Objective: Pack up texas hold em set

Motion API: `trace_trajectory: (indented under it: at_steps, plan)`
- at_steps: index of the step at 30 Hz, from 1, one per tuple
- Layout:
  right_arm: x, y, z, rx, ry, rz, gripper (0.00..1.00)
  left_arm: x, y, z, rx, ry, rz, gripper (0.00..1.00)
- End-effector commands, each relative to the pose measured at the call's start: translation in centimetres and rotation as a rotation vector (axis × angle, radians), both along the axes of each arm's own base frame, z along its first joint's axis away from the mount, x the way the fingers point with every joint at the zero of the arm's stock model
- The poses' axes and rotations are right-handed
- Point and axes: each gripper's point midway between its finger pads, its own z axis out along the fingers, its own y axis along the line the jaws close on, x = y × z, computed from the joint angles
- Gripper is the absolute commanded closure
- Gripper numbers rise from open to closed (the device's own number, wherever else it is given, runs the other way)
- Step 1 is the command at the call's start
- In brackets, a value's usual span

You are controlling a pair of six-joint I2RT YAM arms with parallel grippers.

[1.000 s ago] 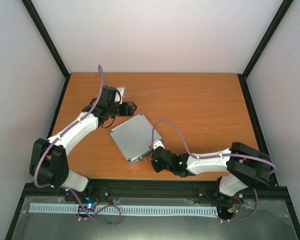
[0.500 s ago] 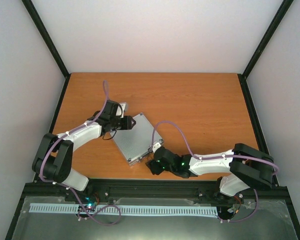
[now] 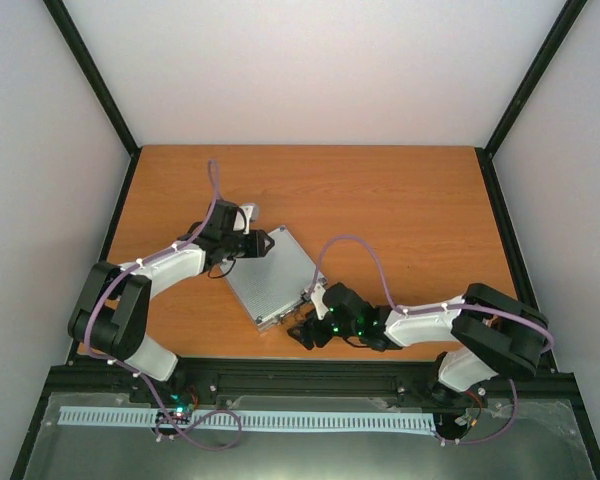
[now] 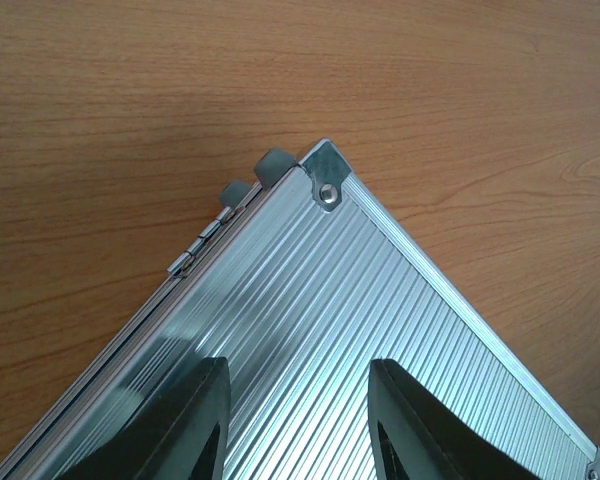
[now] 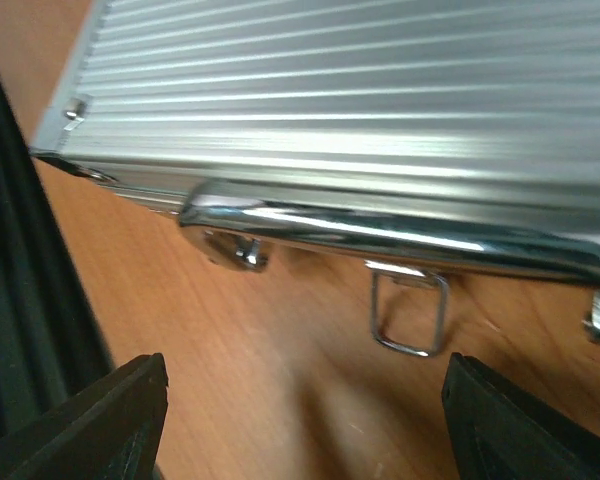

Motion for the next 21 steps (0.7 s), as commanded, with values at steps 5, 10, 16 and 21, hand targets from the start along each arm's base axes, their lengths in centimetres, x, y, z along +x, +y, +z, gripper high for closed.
trace_trajectory:
  at_steps: [5,10,16,21]
  plan:
    - [0.3,0.4,0.3,0.091,0.019,0.037,0.23,-2.2,1.1,-3.8,0.064,0.130,0.004,0.60]
    - [0.7,0.4,-0.6,0.084,0.033,0.041,0.23,-2.2,0.9,-3.8,0.059,0.131,-0.005,0.60]
    - [0.6,1.7,-1.0,0.126,0.082,0.091,0.24,-2.2,1.0,-3.6,0.061,0.125,-0.006,0.60]
    - [-0.6,2.2,0.2,0.181,0.115,0.146,0.25,-2.2,1.1,-3.4,0.069,0.120,-0.003,0.60]
